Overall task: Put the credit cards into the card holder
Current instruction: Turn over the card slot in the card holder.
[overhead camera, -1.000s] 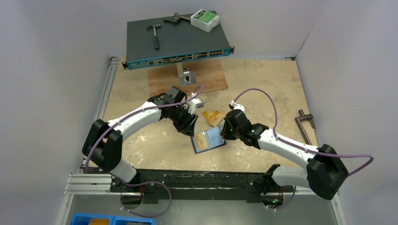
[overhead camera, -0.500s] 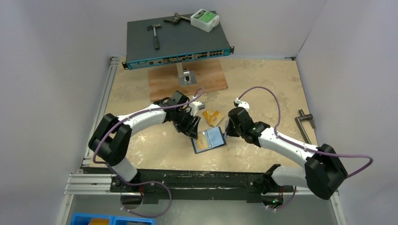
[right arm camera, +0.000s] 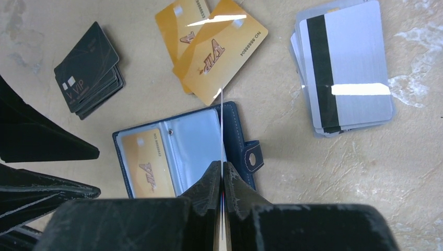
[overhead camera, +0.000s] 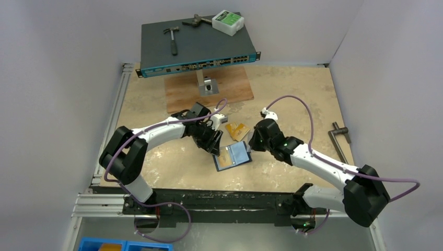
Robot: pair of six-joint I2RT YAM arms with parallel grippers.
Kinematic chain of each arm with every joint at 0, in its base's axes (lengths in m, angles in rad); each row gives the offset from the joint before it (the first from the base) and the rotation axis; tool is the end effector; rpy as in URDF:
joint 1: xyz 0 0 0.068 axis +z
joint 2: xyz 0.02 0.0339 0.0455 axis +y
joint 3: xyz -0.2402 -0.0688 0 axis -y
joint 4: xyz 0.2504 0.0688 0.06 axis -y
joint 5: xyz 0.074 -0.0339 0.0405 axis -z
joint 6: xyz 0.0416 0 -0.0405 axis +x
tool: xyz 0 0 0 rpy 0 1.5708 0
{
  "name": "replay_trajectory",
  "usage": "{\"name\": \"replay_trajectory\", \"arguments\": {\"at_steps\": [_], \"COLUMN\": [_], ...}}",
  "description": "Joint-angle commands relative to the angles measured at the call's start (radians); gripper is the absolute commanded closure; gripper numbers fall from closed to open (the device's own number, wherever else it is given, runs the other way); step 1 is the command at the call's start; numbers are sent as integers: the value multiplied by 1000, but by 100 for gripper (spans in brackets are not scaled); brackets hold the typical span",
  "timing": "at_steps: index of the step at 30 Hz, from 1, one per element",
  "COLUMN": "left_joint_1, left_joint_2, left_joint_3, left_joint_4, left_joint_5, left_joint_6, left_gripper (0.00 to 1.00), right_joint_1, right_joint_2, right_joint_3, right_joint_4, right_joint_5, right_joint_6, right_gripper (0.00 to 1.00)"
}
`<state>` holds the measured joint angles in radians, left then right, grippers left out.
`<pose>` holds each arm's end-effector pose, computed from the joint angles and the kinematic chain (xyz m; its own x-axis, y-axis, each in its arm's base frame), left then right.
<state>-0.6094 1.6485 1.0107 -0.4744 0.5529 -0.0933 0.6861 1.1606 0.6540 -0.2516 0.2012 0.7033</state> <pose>0.2532 -0.2033 0.1540 -0.7952 0.4584 -0.3969 0.6063 0.6101 -0.5101 0.2030 0.1555 0.1858 -0.7346 0.2175 -0.6427 -0.0437 0.9301 0.3648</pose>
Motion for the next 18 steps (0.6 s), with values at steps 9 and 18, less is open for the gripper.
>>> {"name": "replay_trajectory", "arguments": {"at_steps": [9,18], "left_joint_1": [-1,-2], "left_joint_2": [-13,-14], "left_joint_3": [-6,-6], "left_joint_4": [11,8], "left_joint_5": [13,14], "left_joint_6": [36,32], "left_gripper": [55,55], "right_joint_1": [-3,-3], "right_joint_2": [58,55], "right_joint_3": [-18,-33], "right_joint_4": [66,72], "right_joint_5": [-3,-6], "right_joint_6": [-21,-26], "right_gripper": [100,100]}}
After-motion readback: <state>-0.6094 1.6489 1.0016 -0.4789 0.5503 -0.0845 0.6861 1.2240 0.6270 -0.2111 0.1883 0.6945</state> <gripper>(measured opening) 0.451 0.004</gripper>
